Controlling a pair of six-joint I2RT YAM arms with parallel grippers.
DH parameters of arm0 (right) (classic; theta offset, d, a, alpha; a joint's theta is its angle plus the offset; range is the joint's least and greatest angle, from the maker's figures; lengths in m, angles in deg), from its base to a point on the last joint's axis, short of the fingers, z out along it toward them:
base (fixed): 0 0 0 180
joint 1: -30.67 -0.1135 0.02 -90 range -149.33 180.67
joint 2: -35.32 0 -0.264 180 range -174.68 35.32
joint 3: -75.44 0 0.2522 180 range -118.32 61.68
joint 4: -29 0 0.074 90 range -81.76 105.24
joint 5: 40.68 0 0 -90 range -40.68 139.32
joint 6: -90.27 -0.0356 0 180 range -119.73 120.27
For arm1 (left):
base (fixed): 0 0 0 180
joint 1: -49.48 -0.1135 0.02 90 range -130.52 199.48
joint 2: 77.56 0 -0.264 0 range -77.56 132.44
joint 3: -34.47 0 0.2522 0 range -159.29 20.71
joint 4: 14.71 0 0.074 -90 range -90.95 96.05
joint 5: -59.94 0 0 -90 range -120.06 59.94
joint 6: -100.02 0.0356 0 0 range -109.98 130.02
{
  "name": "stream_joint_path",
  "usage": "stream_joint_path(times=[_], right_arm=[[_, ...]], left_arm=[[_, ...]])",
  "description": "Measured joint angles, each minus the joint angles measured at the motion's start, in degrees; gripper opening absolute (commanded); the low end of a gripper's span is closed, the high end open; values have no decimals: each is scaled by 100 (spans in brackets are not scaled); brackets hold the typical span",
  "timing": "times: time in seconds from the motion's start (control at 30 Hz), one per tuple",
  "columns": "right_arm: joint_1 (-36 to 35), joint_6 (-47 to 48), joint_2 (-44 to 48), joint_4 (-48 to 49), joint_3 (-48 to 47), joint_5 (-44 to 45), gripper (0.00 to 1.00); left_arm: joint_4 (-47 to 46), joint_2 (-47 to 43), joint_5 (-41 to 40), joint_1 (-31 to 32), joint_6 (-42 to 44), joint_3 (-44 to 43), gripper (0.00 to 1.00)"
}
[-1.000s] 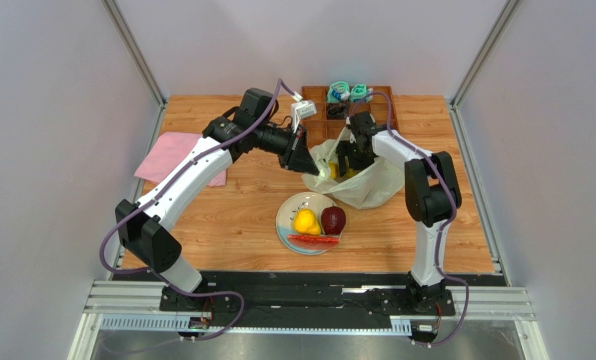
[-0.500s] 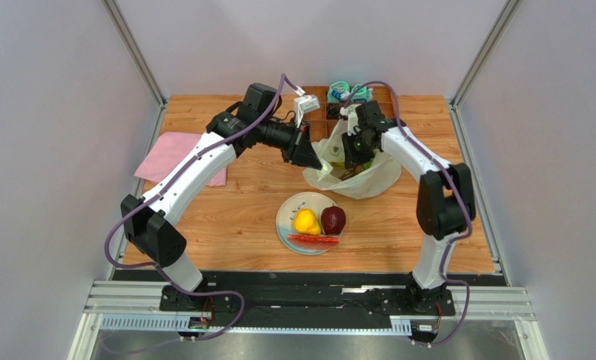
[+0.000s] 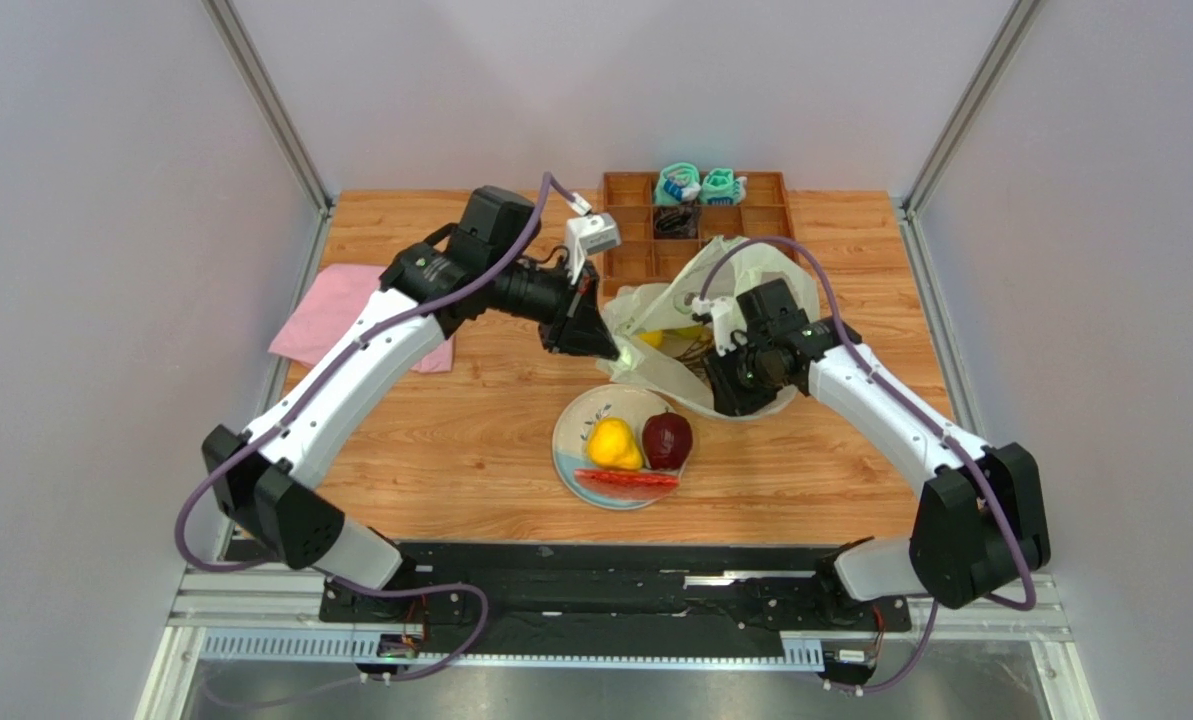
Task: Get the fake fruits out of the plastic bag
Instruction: Adjust the plastic bag at the center of the board.
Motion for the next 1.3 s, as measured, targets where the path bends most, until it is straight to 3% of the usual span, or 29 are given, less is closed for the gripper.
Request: stream_joint_path(times=[0.1,0.23,0.47,0.7,0.83,0.9,1.3], right_arm=[[-258,-79,118,22,131,-42,48],[-398,-358,-343,273,-212,-173,43],[-439,-761,-1875,632,-1600,-422,41],[-450,-1460,-2774,756,-2382,-610,42],[-450,-1928,-3115,756,-2675,-608,59],[-448,-2120,-3281,754,-2865,-555,63],[-321,-2800,-3958,654,-3794,-522,64]], left_arm=[[142,-562,-35,2,216,352,0],[289,-946,-31,20,422,682,0],[483,-686,-50,33,599,719,0],[568,-514,-37,33,640,494,0],[570,-459,13,42,636,315,0],[570,-437,31,61,632,262,0],[538,-402,205,127,544,251,0]])
